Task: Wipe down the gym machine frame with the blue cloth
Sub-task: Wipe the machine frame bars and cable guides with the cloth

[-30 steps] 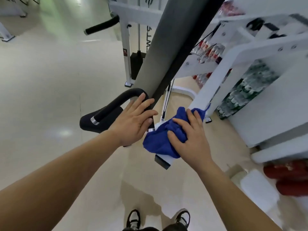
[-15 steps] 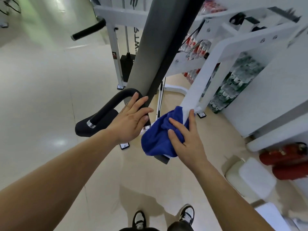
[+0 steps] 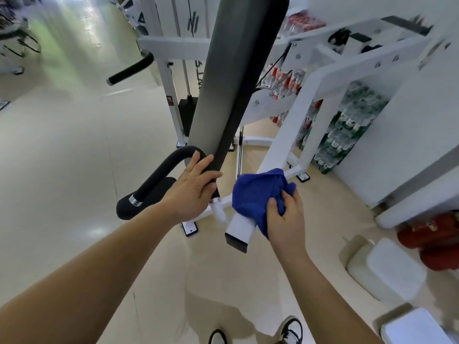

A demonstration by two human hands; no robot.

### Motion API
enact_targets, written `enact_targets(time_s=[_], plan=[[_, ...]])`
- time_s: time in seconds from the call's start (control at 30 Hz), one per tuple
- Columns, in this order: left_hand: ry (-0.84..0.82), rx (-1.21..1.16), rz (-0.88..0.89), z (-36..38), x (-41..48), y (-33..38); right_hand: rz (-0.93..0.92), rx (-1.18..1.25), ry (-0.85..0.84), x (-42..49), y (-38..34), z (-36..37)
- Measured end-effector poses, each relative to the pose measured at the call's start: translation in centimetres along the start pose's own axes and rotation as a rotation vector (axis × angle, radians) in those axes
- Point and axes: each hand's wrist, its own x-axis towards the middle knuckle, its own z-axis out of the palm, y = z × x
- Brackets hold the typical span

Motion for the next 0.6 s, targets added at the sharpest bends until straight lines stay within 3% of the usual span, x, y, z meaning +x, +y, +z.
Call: enact_targets(time_s=[0.13, 0.3, 0.43, 0.6], plan=[[0.054, -0.142, -0.121, -0.2, 0.1, 2.6, -0.104, 0.009, -0.031, -2.2, -0.1, 2.5], [0.018, -0.104, -0.153, 0.3, 0.2, 3.2, -0.110, 0.054, -0.106, -4.8, 0.7, 2.7], [0.020, -0.052, -0.129, 0.4, 0.2, 2.5, -0.074, 0.178, -0.060, -0.4, 0.6, 2.8], [0.025, -0.050, -0.146, 1.0, 0.1, 2.6, -0.085, -0.050, -0.102, 2.4, -0.6, 2.0]])
